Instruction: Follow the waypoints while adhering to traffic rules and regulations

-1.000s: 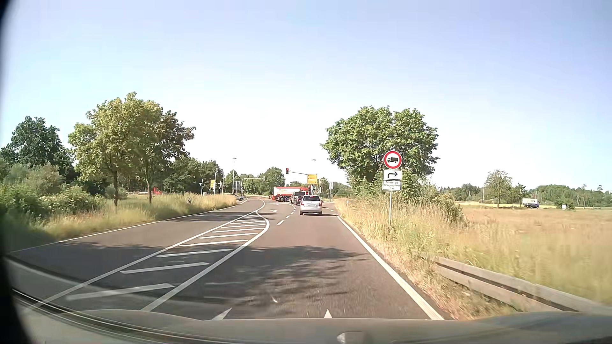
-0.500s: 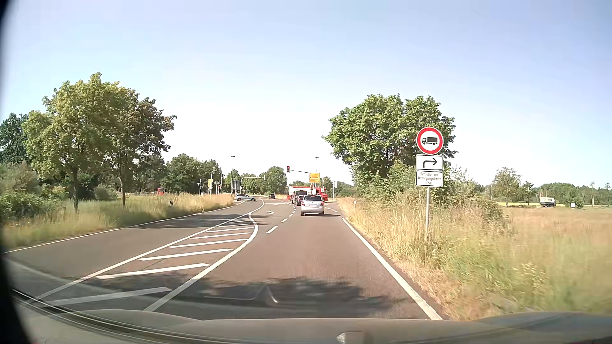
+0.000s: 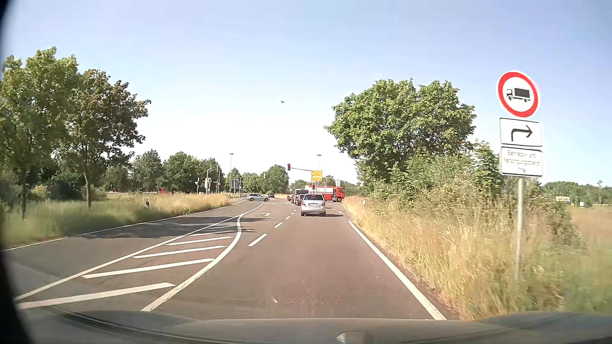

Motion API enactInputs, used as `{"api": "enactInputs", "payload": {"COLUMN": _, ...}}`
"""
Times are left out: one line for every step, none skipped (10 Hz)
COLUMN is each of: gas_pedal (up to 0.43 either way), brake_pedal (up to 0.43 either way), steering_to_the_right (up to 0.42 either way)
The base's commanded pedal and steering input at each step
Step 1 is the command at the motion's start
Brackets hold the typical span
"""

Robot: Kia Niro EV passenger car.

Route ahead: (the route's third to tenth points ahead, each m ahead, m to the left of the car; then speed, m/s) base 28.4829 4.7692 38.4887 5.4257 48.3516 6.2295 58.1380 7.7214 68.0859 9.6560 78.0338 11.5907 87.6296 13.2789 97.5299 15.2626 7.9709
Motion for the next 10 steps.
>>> {"api": "enactInputs", "payload": {"gas_pedal": 0.000, "brake_pedal": 0.213, "steering_to_the_right": -0.006}}
{"api": "enactInputs", "payload": {"gas_pedal": 0.000, "brake_pedal": 0.213, "steering_to_the_right": -0.006}}
{"api": "enactInputs", "payload": {"gas_pedal": 0.000, "brake_pedal": 0.220, "steering_to_the_right": -0.007}}
{"api": "enactInputs", "payload": {"gas_pedal": 0.000, "brake_pedal": 0.220, "steering_to_the_right": -0.007}}
{"api": "enactInputs", "payload": {"gas_pedal": 0.000, "brake_pedal": 0.226, "steering_to_the_right": -0.007}}
{"api": "enactInputs", "payload": {"gas_pedal": 0.000, "brake_pedal": 0.226, "steering_to_the_right": -0.007}}
{"api": "enactInputs", "payload": {"gas_pedal": 0.000, "brake_pedal": 0.232, "steering_to_the_right": -0.007}}
{"api": "enactInputs", "payload": {"gas_pedal": 0.000, "brake_pedal": 0.238, "steering_to_the_right": -0.007}}
{"api": "enactInputs", "payload": {"gas_pedal": 0.000, "brake_pedal": 0.238, "steering_to_the_right": -0.006}}
{"api": "enactInputs", "payload": {"gas_pedal": 0.000, "brake_pedal": 0.238, "steering_to_the_right": -0.006}}
